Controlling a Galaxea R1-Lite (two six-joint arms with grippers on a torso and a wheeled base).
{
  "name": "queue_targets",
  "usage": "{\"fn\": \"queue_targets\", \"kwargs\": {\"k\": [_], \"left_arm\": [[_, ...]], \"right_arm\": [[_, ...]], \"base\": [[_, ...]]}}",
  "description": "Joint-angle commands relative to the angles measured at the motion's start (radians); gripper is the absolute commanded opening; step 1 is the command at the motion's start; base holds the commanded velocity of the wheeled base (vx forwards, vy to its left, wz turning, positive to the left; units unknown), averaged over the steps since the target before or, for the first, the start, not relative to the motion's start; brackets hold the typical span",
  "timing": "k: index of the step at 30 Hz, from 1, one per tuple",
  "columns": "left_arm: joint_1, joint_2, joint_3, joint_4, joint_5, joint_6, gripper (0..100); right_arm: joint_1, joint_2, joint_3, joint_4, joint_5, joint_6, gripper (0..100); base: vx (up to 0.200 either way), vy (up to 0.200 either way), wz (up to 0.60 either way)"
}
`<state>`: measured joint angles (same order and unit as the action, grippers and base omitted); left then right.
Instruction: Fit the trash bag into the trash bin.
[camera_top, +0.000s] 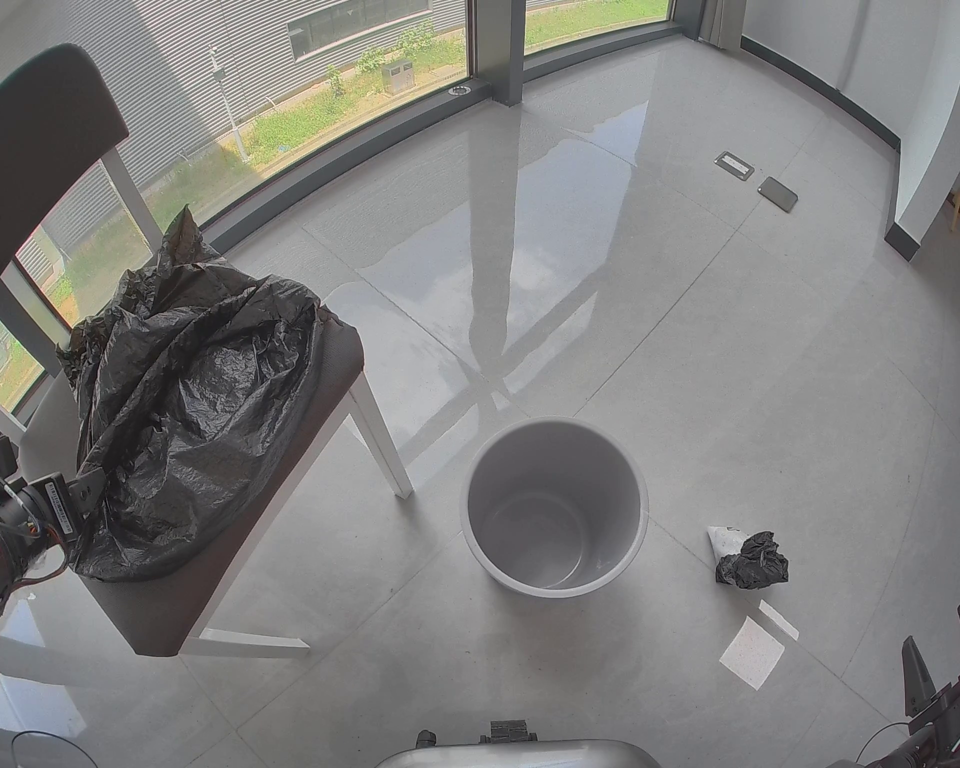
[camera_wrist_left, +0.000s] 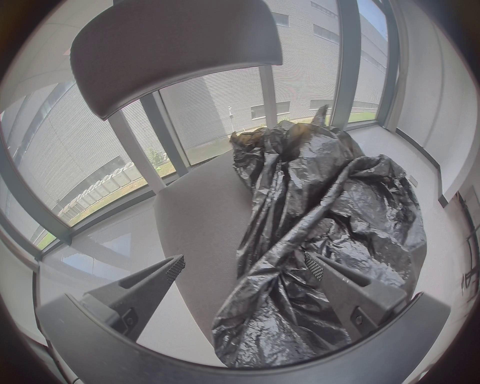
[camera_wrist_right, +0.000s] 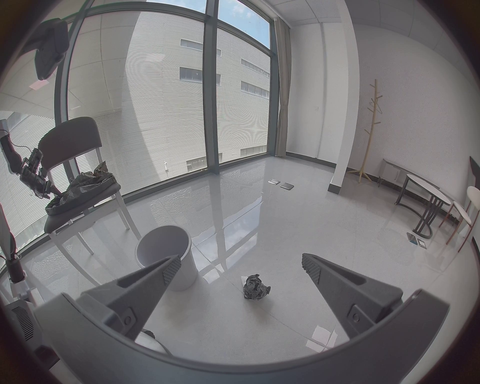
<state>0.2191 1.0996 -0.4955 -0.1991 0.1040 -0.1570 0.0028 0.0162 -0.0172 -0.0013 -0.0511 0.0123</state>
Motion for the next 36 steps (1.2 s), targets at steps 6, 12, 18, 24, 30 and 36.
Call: {"fn": "queue_targets", "kwargs": {"k": [6, 12, 18, 24, 30, 36], "left_arm": [[0.04, 0.016, -0.003, 0.001, -0.104, -0.116, 100], [0.052, 0.062, 0.012, -0.008, -0.118, -0.168, 100], [0.094, 0.072, 0.014, -0.008, -0.145, -0.168, 100], [0.111, 0.063, 0.026, -0.009, -0.202, -0.167, 0], [0.111, 0.065, 0.035, -0.009, -0.207, -0.167, 0], [0.109, 0.016, 0.032, -0.009, -0.239, -0.161, 0]], "right_arm": [[0.0, -0.016, 0.017, 0.0, -0.003, 0.001, 100], [0.0, -0.016, 0.017, 0.0, -0.003, 0.001, 100], [0.0, -0.016, 0.017, 0.0, -0.003, -0.002, 100], [0.0, -0.016, 0.017, 0.0, -0.003, -0.006, 100], [0.0, -0.016, 0.017, -0.002, -0.004, -0.008, 100], [-0.001, -0.016, 0.017, -0.009, 0.007, -0.015, 100]], "base": [[0.0, 0.0, 0.0], [0.0, 0.0, 0.0], [0.0, 0.0, 0.0], [0.0, 0.0, 0.0], [0.0, 0.0, 0.0], [0.0, 0.0, 0.0]]}}
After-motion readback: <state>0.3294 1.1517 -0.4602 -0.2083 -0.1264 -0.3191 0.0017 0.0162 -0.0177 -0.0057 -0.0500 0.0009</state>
